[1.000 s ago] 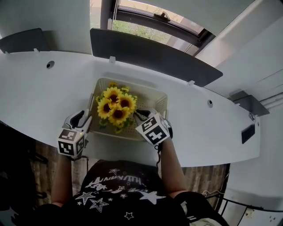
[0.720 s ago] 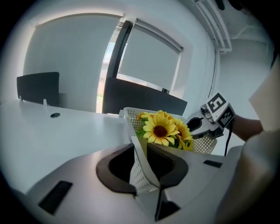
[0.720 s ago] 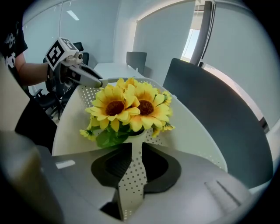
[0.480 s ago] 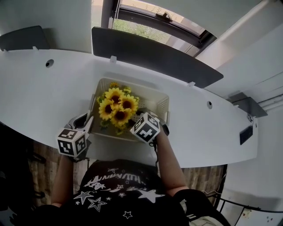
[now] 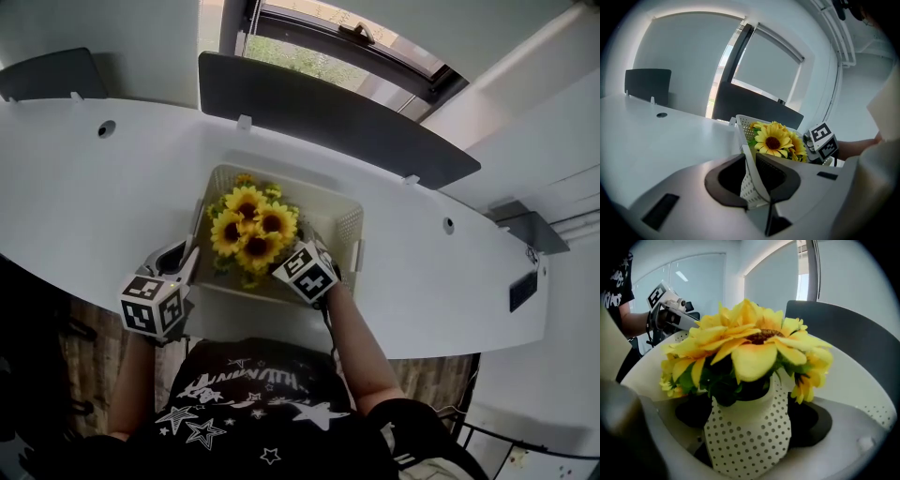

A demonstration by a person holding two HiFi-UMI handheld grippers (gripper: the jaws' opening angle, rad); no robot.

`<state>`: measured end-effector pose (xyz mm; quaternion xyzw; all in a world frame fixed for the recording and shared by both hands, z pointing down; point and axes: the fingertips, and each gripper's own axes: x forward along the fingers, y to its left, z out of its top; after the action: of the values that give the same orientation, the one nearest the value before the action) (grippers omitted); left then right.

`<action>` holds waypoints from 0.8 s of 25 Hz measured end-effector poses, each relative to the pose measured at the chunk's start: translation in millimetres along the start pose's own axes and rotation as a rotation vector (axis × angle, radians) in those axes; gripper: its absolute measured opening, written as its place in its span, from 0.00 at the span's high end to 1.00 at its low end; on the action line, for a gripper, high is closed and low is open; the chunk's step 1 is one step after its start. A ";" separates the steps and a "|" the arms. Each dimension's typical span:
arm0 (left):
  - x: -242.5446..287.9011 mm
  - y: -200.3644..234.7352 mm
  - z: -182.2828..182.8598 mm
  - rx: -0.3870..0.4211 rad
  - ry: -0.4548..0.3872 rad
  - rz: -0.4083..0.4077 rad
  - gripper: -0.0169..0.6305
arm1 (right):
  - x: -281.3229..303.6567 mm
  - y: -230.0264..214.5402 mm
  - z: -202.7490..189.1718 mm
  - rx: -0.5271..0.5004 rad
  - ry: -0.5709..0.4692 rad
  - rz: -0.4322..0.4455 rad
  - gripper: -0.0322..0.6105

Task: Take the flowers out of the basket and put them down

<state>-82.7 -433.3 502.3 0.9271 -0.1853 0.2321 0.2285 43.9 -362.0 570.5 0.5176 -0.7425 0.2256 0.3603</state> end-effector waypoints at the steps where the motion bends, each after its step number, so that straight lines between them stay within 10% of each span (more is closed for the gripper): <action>1: 0.2 0.1 -0.2 0.000 0.002 0.000 0.86 | 3.5 -1.3 0.3 0.024 -0.018 0.000 0.21; 9: 0.0 -0.4 -1.6 -0.021 0.003 -0.003 0.86 | 28.0 3.1 0.5 0.138 -0.104 0.076 0.15; 20: -1.4 -2.9 -5.6 -0.040 0.003 -0.011 0.86 | 48.1 9.1 0.8 0.017 -0.123 0.061 0.15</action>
<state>-84.5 -427.7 505.1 0.9230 -0.1846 0.2285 0.2485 25.3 -388.4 607.3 0.5108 -0.7766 0.2107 0.3027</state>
